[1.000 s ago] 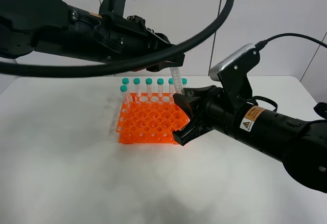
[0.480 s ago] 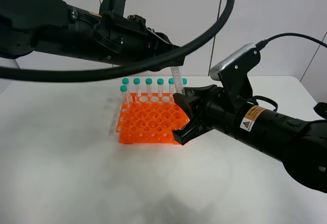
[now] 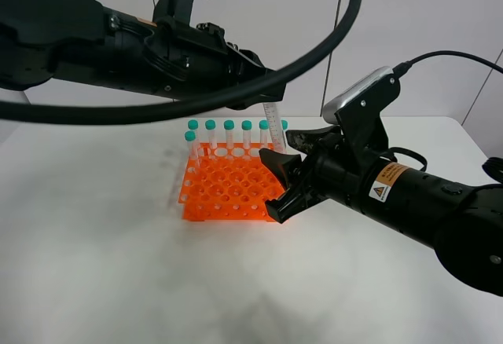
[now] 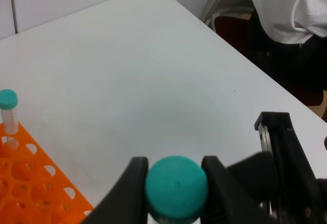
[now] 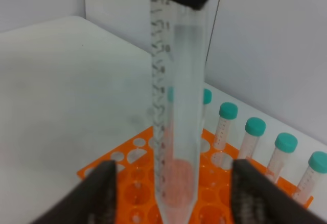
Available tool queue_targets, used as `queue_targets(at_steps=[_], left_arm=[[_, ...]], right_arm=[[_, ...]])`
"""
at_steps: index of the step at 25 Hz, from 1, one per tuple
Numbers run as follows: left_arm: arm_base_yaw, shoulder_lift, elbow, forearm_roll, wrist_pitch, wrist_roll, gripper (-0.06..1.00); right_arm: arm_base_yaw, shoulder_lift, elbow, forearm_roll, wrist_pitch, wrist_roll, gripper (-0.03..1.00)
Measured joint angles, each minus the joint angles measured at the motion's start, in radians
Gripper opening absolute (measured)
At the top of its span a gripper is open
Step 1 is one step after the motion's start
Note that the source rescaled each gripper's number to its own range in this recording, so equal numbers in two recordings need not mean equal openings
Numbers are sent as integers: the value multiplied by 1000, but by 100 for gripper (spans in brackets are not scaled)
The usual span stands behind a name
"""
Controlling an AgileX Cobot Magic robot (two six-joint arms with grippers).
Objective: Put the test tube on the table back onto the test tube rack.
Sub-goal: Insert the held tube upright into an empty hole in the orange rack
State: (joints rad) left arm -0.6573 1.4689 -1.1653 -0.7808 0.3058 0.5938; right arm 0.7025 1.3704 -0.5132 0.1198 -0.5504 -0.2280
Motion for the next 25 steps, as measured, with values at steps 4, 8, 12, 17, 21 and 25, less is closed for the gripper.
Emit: queue_targets(at_steps=[4, 8, 12, 17, 21, 25], left_arm=[[0, 0, 0, -1, 0, 0, 0], [0, 0, 0, -2, 0, 0, 0], [0, 0, 0, -2, 0, 0, 0], [0, 0, 0, -4, 0, 0, 0], [0, 0, 0, -9, 0, 0, 0], [0, 0, 0, -9, 0, 0, 0]], right_arm=[[0, 0, 0, 10, 5, -5, 73], [0, 0, 0, 25, 5, -59, 84], [0, 0, 0, 70, 4, -91, 93], [0, 0, 0, 158, 4, -135, 100], [0, 0, 0, 166, 4, -168, 100], [0, 0, 0, 169, 7, -176, 100]])
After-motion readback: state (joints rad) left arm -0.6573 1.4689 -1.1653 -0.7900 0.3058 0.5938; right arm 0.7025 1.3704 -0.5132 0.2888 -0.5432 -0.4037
